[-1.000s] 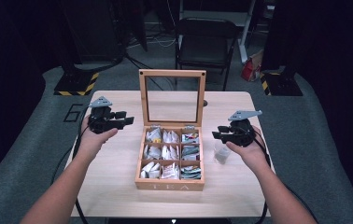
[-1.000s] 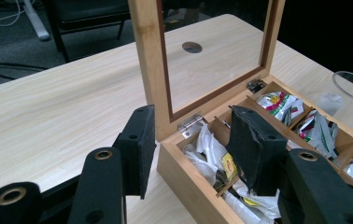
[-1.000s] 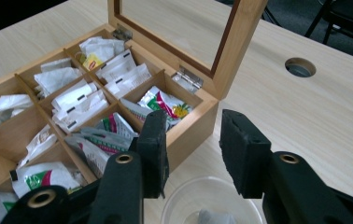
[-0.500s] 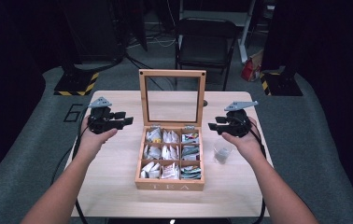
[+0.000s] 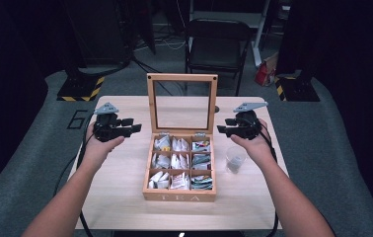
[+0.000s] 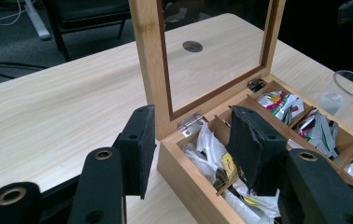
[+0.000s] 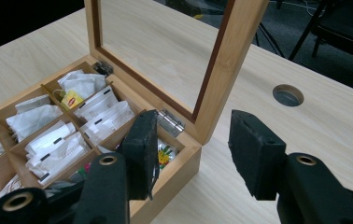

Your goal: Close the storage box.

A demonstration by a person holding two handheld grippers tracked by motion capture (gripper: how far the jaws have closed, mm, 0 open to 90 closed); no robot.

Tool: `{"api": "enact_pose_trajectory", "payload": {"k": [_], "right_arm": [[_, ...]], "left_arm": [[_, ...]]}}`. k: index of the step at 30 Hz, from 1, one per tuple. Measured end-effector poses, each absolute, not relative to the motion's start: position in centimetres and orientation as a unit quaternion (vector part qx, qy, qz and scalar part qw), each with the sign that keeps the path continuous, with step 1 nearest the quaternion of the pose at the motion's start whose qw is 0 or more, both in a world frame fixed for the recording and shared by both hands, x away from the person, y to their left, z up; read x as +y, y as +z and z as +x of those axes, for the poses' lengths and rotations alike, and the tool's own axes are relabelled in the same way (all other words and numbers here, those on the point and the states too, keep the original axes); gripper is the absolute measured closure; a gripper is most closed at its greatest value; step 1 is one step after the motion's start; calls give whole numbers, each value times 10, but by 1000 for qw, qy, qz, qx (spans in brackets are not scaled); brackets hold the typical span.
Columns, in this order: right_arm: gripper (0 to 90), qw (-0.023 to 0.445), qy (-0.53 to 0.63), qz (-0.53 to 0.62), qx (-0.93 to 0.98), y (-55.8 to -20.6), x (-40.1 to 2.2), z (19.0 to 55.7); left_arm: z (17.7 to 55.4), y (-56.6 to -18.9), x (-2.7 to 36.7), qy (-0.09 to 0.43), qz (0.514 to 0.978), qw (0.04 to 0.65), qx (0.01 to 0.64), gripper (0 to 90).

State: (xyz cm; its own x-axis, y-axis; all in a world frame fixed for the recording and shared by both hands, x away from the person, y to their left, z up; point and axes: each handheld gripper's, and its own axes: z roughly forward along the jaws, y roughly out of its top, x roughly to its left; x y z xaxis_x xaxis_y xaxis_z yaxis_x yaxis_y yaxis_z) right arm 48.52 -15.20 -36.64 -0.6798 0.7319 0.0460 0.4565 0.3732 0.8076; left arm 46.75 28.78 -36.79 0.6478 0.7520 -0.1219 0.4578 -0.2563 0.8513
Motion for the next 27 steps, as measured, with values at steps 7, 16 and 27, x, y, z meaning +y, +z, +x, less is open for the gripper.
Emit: {"api": "enact_pose_trajectory", "payload": {"k": [7,16,27], "right_arm": [[509,159,427,370,810,-367,-148,498],[471,157,428,375,807,-367,-139,513],[443,158,429,383,803,-369,-129,533]], "left_arm": [[466,-369,291,156,777,469,390,512],[465,-372,296,156,775,469,393,512],[465,-372,293,152,776,471,392,512]]}}
